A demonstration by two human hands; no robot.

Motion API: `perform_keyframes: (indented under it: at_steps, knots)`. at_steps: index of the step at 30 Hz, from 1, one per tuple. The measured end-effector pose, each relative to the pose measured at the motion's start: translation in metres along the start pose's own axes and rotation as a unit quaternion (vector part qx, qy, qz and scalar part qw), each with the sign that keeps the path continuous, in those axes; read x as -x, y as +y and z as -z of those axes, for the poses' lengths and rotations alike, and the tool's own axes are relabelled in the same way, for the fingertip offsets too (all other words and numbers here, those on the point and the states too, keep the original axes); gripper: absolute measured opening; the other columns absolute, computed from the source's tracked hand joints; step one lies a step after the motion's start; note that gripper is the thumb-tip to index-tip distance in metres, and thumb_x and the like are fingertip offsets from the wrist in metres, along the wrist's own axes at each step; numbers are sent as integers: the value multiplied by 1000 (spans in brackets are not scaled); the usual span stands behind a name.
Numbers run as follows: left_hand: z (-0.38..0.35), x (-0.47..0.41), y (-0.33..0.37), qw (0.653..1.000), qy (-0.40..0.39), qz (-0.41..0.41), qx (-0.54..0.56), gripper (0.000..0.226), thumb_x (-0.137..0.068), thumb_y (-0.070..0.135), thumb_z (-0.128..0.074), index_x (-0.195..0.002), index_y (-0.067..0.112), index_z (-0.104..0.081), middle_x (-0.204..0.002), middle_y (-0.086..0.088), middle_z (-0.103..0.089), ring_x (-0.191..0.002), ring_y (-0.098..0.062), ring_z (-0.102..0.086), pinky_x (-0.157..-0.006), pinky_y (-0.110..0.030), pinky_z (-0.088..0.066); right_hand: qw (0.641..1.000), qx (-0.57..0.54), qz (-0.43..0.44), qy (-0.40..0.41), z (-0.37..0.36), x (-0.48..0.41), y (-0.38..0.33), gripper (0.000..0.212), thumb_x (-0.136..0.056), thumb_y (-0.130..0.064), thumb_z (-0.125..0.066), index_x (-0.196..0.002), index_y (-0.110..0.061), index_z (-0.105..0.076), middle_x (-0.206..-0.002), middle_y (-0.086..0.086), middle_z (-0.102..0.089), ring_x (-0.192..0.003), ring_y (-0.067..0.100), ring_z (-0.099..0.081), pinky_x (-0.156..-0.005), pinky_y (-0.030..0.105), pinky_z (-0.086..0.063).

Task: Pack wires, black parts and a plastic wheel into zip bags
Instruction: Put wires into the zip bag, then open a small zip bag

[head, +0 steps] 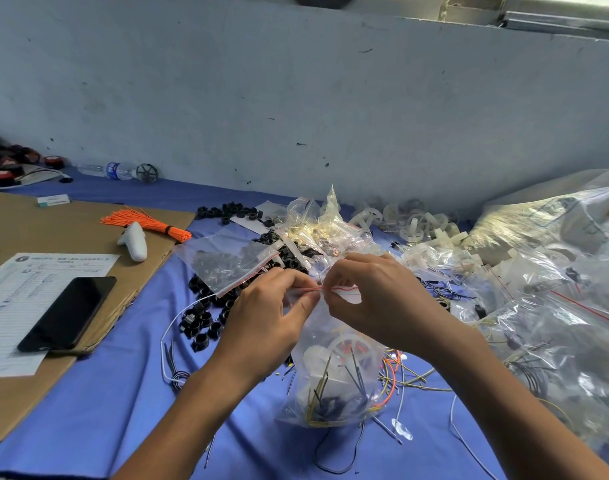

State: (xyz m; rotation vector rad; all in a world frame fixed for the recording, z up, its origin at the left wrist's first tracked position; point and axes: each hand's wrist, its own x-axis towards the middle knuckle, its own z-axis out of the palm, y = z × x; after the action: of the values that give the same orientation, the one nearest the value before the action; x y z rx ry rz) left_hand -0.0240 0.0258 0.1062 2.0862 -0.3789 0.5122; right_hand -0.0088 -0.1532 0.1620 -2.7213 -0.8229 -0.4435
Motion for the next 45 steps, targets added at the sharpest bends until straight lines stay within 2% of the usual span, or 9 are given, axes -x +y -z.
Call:
perform_keyframes:
  at_steps: [5,11,16,19,23,28,32,37,45]
  knots:
    - [0,1,1,1000,-1,2,-2,3,-94,30,-68,-95,28,-68,-92,17,-63,-89,0,-61,-73,-20,-49,1000,9,7,6,0,1,-1,10,-89,-35,-61,-94,-29,-66,-92,-15,-65,-83,8,-59,-81,31,-44]
    - [1,2,1,1000,0,3,-12,2,-94,29,-67,-95,27,-67,-91,17,-63,-89,1,-59,-70,-15,-46,1000,-6,1,6,5,2,1,11,-88,-35,-62,-93,-27,-68,-91,-15,-66,-83,7,-58,-78,30,-45]
    - [-1,1,3,999,-5,-19,-35,8,-94,34,-66,-99,28,-67,-97,16,-63,-93,-5,-60,-79,-34,-51,1000,6,5,9,4,3,0,10,-89,-34,-62,-93,-26,-68,-91,-15,-65,-82,7,-57,-78,29,-43]
    - [-3,0,5,998,-6,-31,-55,11,-94,33,-66,-101,26,-69,-98,15,-64,-97,-9,-58,-82,-38,-50,1000,-10,2,6,3,5,1,12,-88,-35,-61,-92,-27,-68,-90,-16,-64,-81,5,-56,-77,28,-43]
    - [-4,2,5,999,6,-22,-38,8,-93,33,-67,-97,27,-69,-96,15,-63,-95,-8,-59,-79,-37,-51,1000,-17,-3,21,3,7,3,8,-85,-34,-64,-87,-27,-67,-85,-16,-63,-79,6,-57,-75,29,-43]
    - [-4,0,9,989,12,-71,-132,8,-94,35,-65,-98,28,-68,-97,15,-61,-93,-9,-53,-80,-29,-45,1000,-7,8,14,3,7,2,9,-87,-34,-61,-88,-27,-67,-86,-16,-63,-79,7,-57,-73,28,-42]
    - [-3,1,8,991,12,-56,-122,5,-94,33,-64,-95,28,-66,-96,16,-60,-93,-7,-49,-79,-25,-41,1000,-14,0,17,5,9,7,9,-86,-34,-63,-89,-27,-68,-88,-14,-65,-82,9,-60,-76,31,-45]
    - [-6,-2,13,976,11,-96,-195,7,-93,32,-64,-99,27,-65,-97,13,-60,-90,-13,-50,-79,-29,-41,1000,-1,14,27,4,10,7,6,-87,-29,-65,-89,-24,-68,-86,-13,-65,-79,11,-60,-71,28,-39]
    - [-7,-5,15,973,1,-100,-207,8,-94,32,-62,-100,27,-64,-98,13,-60,-91,-13,-50,-81,-32,-41,999,2,13,40,2,12,11,5,-83,-29,-66,-86,-26,-68,-83,-14,-64,-77,12,-59,-70,29,-41]
